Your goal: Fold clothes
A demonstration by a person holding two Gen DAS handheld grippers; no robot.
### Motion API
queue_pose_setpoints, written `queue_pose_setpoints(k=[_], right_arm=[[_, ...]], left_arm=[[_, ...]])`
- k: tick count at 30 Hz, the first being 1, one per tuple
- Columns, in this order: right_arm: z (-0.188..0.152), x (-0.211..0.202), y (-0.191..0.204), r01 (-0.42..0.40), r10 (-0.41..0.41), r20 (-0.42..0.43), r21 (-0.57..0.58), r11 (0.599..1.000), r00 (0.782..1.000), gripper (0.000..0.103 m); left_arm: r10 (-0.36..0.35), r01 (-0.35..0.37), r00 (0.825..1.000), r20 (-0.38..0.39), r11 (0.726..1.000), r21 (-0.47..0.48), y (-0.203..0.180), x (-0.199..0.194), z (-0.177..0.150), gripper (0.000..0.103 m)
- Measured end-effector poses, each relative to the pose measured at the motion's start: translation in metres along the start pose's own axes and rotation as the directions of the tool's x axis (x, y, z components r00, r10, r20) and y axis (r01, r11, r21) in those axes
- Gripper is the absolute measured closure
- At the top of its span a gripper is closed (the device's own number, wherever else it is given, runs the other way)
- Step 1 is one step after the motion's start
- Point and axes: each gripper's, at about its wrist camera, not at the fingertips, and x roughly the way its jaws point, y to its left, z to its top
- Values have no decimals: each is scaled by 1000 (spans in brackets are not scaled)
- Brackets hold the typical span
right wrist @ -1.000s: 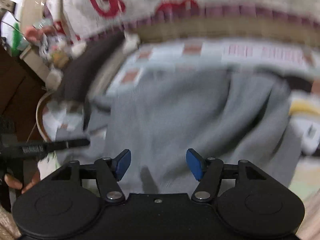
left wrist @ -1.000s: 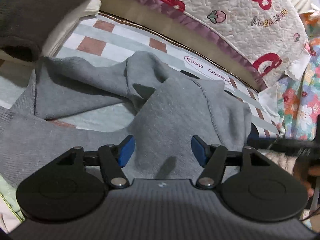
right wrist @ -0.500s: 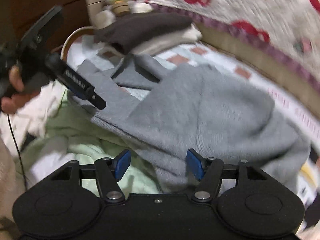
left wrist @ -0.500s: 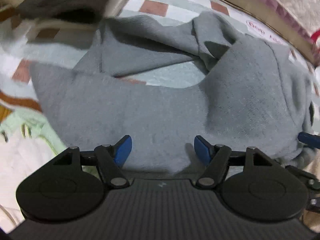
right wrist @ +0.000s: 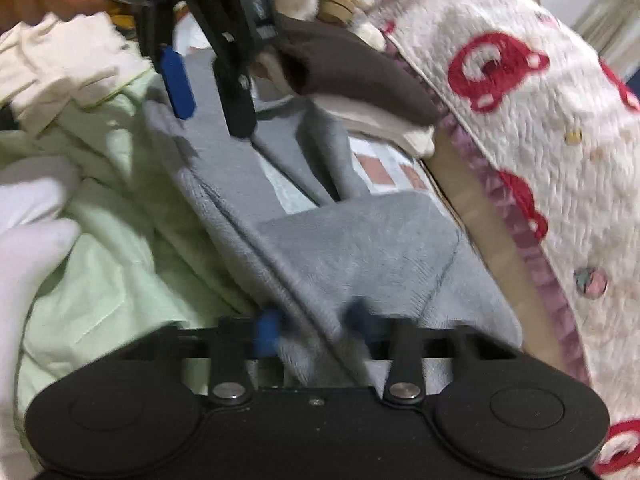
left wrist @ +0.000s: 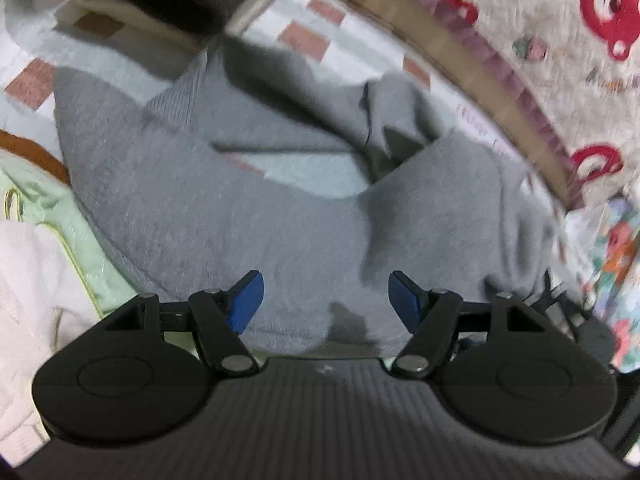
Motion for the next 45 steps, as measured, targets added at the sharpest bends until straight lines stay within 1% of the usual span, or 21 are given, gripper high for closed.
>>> queue_pose_setpoints(k=[3, 5, 6, 8, 10, 15, 17, 19, 23, 24, 26, 27, 29, 31, 34, 35, 36, 37, 38, 41, 45], right_arm=[[2, -10, -27, -44, 38, 36, 186, 982, 999, 88], [3, -18, -43, -75, 58, 67, 289, 954, 996, 89], [1, -23, -54, -107, 81, 88, 354, 929, 993, 89], [-5, -30, -78, -182, 132, 138, 474, 861, 982, 90], [-14, -34, -101, -254, 174, 191, 574, 778, 966, 90], [-43, -33, -132, -364, 223, 288, 743, 561, 931, 90], [-48, -28, -136, -382, 231, 306, 777, 501, 924, 90], [-49, -23, -138, -402, 250, 319, 791, 462, 914, 89], [-51, -16, -143, -440, 277, 354, 811, 385, 893, 86], [-53, -15, -145, -438, 272, 355, 816, 377, 894, 86], [-55, -14, -148, -432, 259, 356, 824, 367, 898, 88], [-53, -16, -147, -414, 242, 341, 816, 405, 908, 89], [-47, -23, -145, -388, 211, 326, 794, 468, 922, 90], [-38, -32, -146, -404, 204, 350, 756, 515, 914, 90], [-27, -47, -151, -464, 216, 417, 704, 538, 883, 90], [-32, -47, -155, -498, 229, 447, 709, 499, 865, 90], [-37, -47, -160, -532, 240, 477, 712, 459, 846, 90], [-42, -47, -165, -564, 249, 507, 713, 418, 825, 90], [-47, -46, -169, -591, 256, 533, 713, 378, 807, 90], [-66, -41, -178, -586, 241, 534, 746, 316, 810, 90], [-72, -46, -181, -533, 218, 487, 764, 362, 846, 86]], left_arm=[[-6, 7, 1000, 26, 1000, -20, 4, -4, 2, 35], [-10, 11, 999, 43, 999, -34, 7, -6, 4, 35], [-11, 14, 999, 52, 999, -41, 9, -7, 4, 35], [-15, 19, 997, 70, 998, -54, 12, -10, 6, 35], [-18, 24, 996, 87, 997, -67, 15, -12, 7, 35], [-68, 70, 993, 96, 997, -21, 0, -6, 8, 35], [-107, 107, 989, 98, 994, 8, -7, -5, 9, 35], [-170, 163, 980, 106, 984, 69, -19, -9, 9, 35], [-253, 225, 963, 89, 943, 244, -50, -13, 5, 33], [-268, 235, 960, 79, 927, 292, -59, -14, 4, 32], [-253, 214, 965, 62, 907, 363, -71, -9, -1, 26], [-243, 202, 969, 55, 896, 397, -77, -7, -4, 25], [-193, 154, 980, 50, 889, 432, -83, 0, -7, 25], [-147, 109, 988, 52, 887, 448, -86, 8, -8, 25], [-95, 55, 993, 70, 898, 437, -81, 15, -5, 23], [-88, 53, 994, 62, 900, 433, -79, 17, -3, 29], [-101, 77, 994, 34, 902, 425, -77, 18, -1, 39], [-114, 94, 993, 25, 909, 406, -77, 18, 1, 73], [-123, 103, 992, 27, 915, 391, -77, 17, 4, 87], [-134, 89, 988, 79, 903, 420, -90, 13, 8, 91], [-142, 59, 980, 141, 880, 472, -112, 6, 13, 92]])
